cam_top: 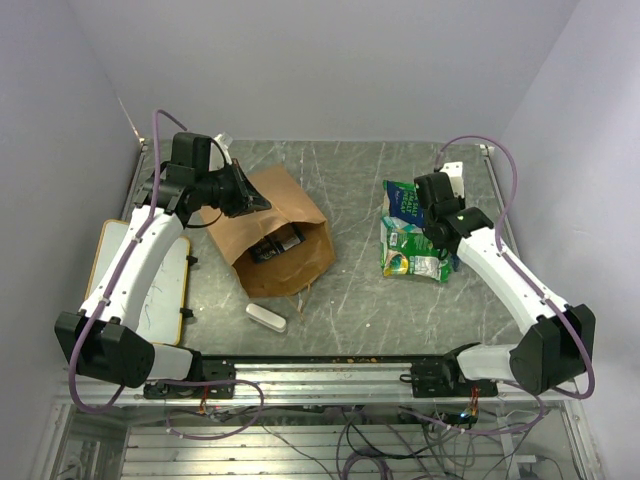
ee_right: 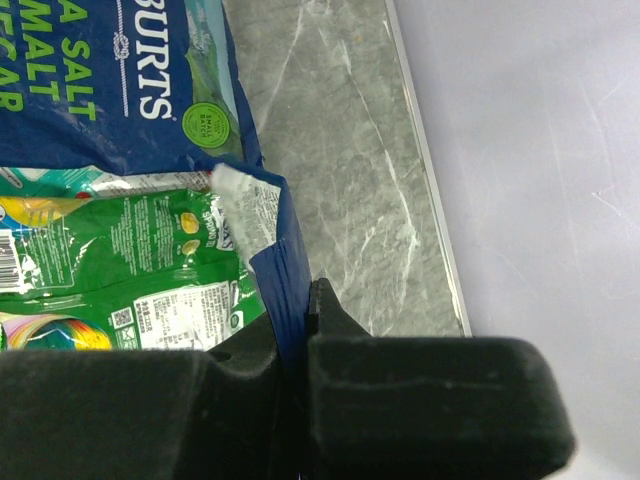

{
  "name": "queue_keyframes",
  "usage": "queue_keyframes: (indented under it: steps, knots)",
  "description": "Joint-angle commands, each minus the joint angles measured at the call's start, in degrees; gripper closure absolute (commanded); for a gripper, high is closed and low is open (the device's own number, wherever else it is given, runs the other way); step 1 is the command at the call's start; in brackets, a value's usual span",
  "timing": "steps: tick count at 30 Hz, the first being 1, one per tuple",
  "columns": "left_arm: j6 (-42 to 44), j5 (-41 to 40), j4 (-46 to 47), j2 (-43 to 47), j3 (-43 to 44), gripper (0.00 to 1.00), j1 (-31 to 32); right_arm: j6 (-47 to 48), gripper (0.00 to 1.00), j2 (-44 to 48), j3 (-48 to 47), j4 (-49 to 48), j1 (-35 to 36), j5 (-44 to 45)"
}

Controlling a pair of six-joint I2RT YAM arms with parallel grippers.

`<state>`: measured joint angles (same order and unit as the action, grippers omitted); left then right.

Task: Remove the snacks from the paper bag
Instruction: Place the snack at the center of the board.

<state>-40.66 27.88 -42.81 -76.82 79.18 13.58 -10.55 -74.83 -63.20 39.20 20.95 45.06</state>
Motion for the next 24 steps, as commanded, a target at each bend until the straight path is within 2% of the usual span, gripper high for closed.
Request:
queue_keyframes:
  steps: [1,9,16,24]
  knots:
    - [1.47,1.18,-0.12,1.05,1.17,0.93,-0.58,-0.96,1.00,-1.70,0.35,-2.90,-0.47,0.21]
    - [1.68,1.26,-0.87,1.31,1.65,0.93,-0.93,-4.03,1.00,-6.93,0.35,-6.38,-0.46,-4.56]
    - [1.10,1.33,-0.50,2.06,0.58,0.93,-1.02,-5.46,1.00,-7.58,1.81,-12.94,-0.38,-14.59]
    - [0.81,0.81,-0.97,2.74,0.74,0.93,-1.02,-10.08,1.00,-16.05,-1.14,-15.71,-0.29,-22.18]
